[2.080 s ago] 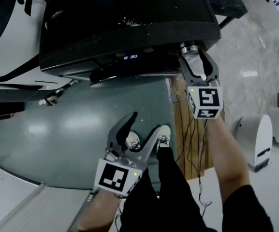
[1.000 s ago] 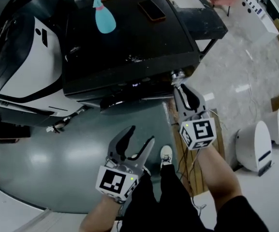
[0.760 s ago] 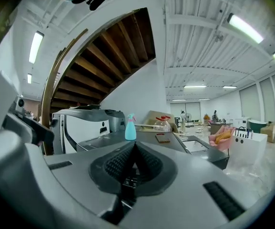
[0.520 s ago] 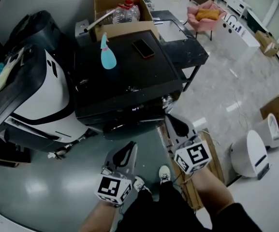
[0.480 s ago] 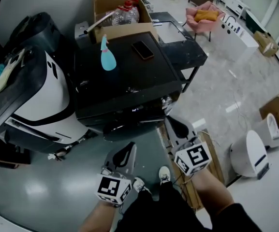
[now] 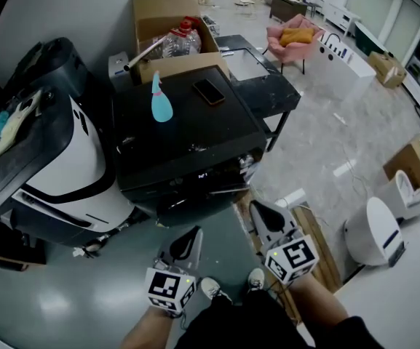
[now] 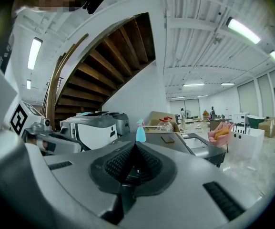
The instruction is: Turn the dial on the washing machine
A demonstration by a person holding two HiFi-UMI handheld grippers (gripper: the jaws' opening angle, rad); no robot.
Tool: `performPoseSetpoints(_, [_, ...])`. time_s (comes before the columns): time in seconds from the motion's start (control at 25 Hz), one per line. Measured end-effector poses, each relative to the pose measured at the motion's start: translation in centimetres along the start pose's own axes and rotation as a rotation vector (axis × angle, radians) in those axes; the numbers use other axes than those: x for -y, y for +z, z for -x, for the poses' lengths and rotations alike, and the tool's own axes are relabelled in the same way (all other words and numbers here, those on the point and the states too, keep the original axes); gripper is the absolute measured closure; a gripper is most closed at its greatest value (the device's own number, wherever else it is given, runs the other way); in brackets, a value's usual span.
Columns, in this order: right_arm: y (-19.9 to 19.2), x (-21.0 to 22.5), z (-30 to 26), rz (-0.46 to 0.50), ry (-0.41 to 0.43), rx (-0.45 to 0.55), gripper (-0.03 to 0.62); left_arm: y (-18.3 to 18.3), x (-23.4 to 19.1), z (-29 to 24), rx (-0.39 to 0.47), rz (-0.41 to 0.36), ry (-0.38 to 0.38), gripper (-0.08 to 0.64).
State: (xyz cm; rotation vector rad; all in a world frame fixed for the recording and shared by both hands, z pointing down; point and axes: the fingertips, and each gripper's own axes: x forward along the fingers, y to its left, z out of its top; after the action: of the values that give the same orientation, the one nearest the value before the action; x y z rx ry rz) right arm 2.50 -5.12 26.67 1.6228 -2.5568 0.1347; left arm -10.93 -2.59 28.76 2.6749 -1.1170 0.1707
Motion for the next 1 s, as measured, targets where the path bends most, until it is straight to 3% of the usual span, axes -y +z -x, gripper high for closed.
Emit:
performPoseSetpoints(0.44, [-1.2, -0.7, 6.9, -0.043, 0.027, -0.012, 0.595, -2.0, 5.8, 1.8, -0.023, -0.006, -0.01, 0.555])
performPoseSetpoints(1.0, [-2.2, 1.1, 21.1, -0.077, 0.105, 0.014, 0.595, -4.7, 20.9, 5.1, -0.039, -0.024, 0.066, 0.555])
